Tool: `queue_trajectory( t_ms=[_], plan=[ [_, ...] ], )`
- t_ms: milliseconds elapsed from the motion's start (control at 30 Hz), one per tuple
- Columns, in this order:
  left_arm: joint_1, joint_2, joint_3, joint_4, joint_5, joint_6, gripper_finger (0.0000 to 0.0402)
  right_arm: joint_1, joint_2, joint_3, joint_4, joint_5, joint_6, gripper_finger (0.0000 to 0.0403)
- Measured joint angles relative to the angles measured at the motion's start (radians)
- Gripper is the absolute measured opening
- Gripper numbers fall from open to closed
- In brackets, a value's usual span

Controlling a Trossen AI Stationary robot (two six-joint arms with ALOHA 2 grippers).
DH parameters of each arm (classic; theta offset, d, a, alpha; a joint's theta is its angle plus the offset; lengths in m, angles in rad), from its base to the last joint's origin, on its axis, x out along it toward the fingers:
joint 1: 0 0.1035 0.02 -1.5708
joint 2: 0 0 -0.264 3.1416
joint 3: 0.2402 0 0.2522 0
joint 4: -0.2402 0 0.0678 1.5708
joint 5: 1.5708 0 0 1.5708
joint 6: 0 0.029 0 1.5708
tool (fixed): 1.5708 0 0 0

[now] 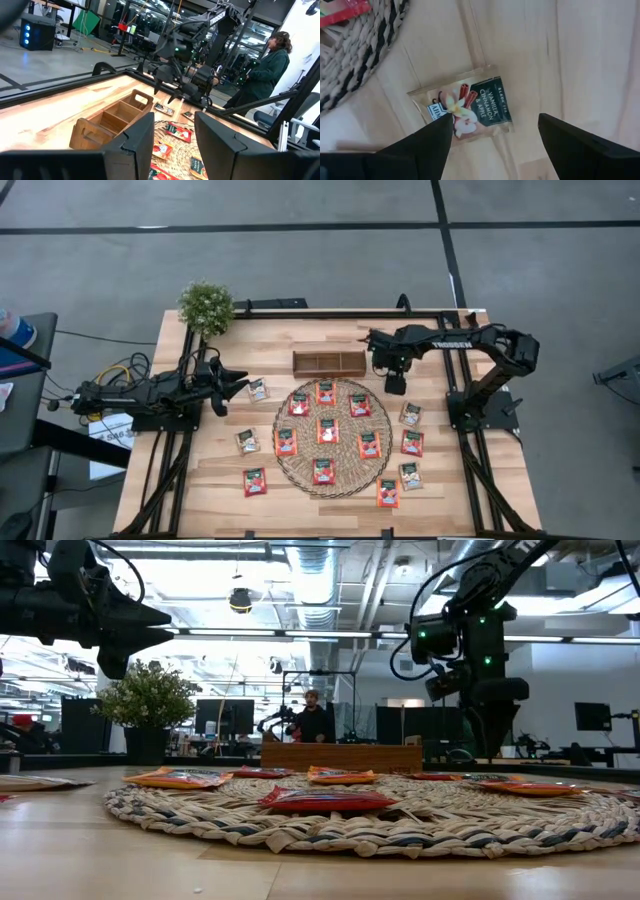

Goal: Pick & Place Tea
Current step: Put the brown tea bag into the right section of the wooden organizer

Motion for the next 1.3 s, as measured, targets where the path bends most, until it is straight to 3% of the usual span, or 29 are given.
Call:
queue_trajectory(
  t_ms=[367, 1300],
  plan=[
    [0.000, 0.000, 0.000, 0.000, 0.000, 0.006, 0.0133, -0.112, 0.000, 0.000, 0.002, -0.027, -0.034, 0.0286],
    [0.000, 0.000, 0.000, 0.000, 0.000, 0.002, 0.0133, -0.087, 0.000, -0.026, 0.080, -0.023, -0.052, 0.0286]
  ],
)
